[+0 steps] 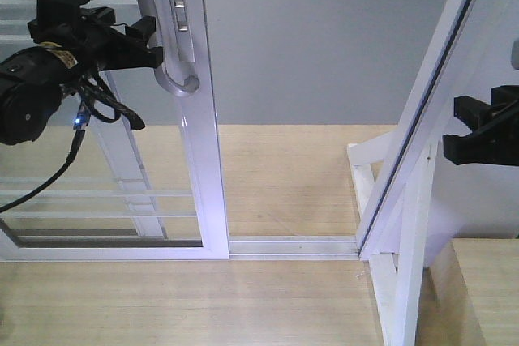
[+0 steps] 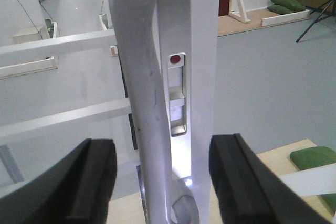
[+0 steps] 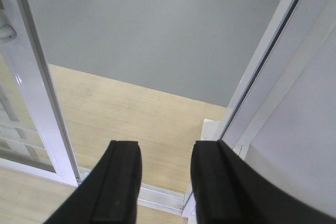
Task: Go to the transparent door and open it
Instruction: 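Reach the left gripper to the grey handle and grasp it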
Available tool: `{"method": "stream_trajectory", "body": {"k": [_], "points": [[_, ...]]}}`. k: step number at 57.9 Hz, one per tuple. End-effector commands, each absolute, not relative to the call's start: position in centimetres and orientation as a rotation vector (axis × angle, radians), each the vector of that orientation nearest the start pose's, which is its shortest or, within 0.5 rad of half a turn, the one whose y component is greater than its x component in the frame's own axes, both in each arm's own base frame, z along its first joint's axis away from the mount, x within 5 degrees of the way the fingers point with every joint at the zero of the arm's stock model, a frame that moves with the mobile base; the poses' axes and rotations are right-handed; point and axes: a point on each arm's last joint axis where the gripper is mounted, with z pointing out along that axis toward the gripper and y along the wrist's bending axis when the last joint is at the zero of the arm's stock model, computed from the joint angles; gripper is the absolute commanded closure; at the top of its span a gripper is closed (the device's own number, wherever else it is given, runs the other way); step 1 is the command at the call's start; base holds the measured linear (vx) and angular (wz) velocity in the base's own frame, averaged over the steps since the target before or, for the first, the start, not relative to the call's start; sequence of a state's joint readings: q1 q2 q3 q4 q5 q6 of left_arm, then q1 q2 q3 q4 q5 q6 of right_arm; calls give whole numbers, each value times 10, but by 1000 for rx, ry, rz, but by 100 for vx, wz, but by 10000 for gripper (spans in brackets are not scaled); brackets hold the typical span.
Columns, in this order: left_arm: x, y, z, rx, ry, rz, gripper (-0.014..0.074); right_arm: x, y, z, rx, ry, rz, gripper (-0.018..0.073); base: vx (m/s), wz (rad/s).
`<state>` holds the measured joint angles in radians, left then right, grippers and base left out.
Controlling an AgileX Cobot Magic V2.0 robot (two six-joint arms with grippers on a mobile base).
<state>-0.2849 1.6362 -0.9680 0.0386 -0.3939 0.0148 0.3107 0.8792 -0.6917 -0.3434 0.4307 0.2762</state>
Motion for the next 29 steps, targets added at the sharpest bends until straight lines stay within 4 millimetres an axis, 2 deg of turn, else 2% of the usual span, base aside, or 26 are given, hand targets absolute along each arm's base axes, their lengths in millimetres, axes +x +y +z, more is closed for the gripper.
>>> {"method": "stream_trajectory", "body": {"k": [1, 16, 29], "points": [[360, -109, 298, 286, 1563, -198, 82, 177, 43, 332, -284, 1975, 22, 237, 0, 0], [385, -115, 295, 236, 1483, -212, 82, 176, 42, 330, -281, 2010, 6, 237, 0, 0], [402, -111, 290, 200, 1443, -97, 82, 175, 41, 327, -277, 2038, -7, 237, 0, 0]]}}
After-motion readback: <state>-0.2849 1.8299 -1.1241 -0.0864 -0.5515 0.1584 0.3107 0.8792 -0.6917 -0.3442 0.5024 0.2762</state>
